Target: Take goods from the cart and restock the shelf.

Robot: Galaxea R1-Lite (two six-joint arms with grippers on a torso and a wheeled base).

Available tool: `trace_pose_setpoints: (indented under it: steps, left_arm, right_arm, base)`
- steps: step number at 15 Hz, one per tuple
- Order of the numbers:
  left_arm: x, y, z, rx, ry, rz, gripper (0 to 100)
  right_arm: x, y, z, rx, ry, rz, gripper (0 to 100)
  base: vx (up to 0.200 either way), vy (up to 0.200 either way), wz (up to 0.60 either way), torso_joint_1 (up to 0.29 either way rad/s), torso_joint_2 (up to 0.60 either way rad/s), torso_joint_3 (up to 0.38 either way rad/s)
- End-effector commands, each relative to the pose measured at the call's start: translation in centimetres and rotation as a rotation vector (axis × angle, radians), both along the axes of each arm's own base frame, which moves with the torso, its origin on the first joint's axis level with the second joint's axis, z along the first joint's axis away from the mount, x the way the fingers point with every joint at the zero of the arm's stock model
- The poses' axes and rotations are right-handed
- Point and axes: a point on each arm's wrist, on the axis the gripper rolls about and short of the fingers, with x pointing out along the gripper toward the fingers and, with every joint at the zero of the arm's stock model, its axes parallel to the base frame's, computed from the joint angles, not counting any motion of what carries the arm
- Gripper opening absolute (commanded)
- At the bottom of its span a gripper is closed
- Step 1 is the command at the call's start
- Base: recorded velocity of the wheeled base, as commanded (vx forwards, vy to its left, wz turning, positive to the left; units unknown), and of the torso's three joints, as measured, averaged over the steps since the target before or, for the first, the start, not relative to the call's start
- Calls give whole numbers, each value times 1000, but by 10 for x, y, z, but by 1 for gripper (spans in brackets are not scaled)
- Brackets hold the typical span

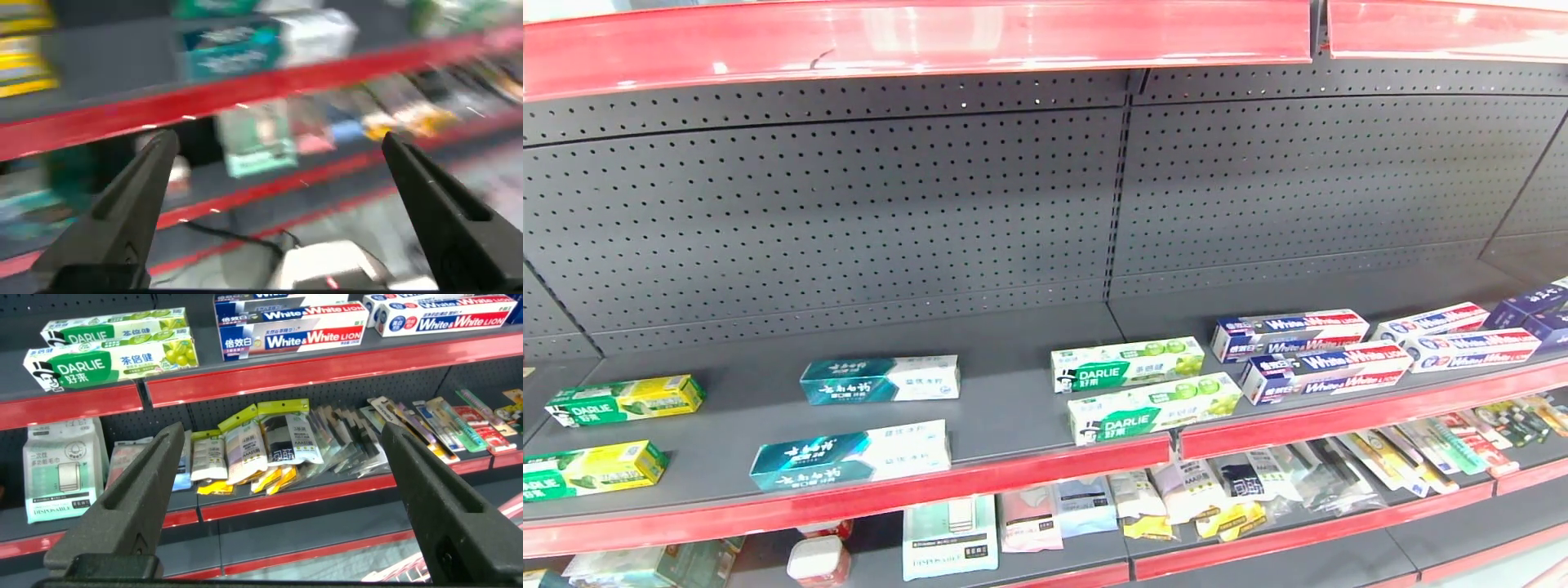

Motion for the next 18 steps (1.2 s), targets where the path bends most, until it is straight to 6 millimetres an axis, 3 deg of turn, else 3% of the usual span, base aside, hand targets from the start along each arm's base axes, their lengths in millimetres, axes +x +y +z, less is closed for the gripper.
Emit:
trace_pose_setpoints:
  steps: [1, 3, 7, 12, 13, 16, 18]
  left_arm:
    - [-8, 4, -6, 13, -104, 125, 100]
    - [-6, 7, -8, 16, -140, 271, 100]
    - [-1, 5, -10, 142, -211, 206, 100]
    - [-1, 10, -12, -20, -222, 481, 100]
    - [-1, 10, -12, 9, -222, 467, 100]
    - [0, 4, -12, 126, -226, 185, 100]
    - [0, 5, -12, 95, -219, 231, 100]
  right_arm:
    - [0, 0, 0, 0, 2, 0, 100]
    - [0, 0, 0, 0, 2, 0, 100]
    - [0, 0, 0, 0, 2, 0, 100]
    - [0, 0, 0, 0, 2, 0, 100]
    - [0, 0, 0, 0, 2, 0, 100]
    - [0, 0, 0, 0, 2, 0, 100]
    - [0, 0, 0, -1, 2, 2, 100]
  base:
    - [0, 0, 0, 0, 0, 0]
    - [0, 0, 0, 0, 0, 0]
    - [0, 0, 0, 0, 0, 0]
    - [0, 0, 0, 0, 0, 0]
    - [0, 0, 0, 0, 0, 0]
    - [0, 0, 0, 0, 0, 0]
    - [0, 0, 0, 0, 0, 0]
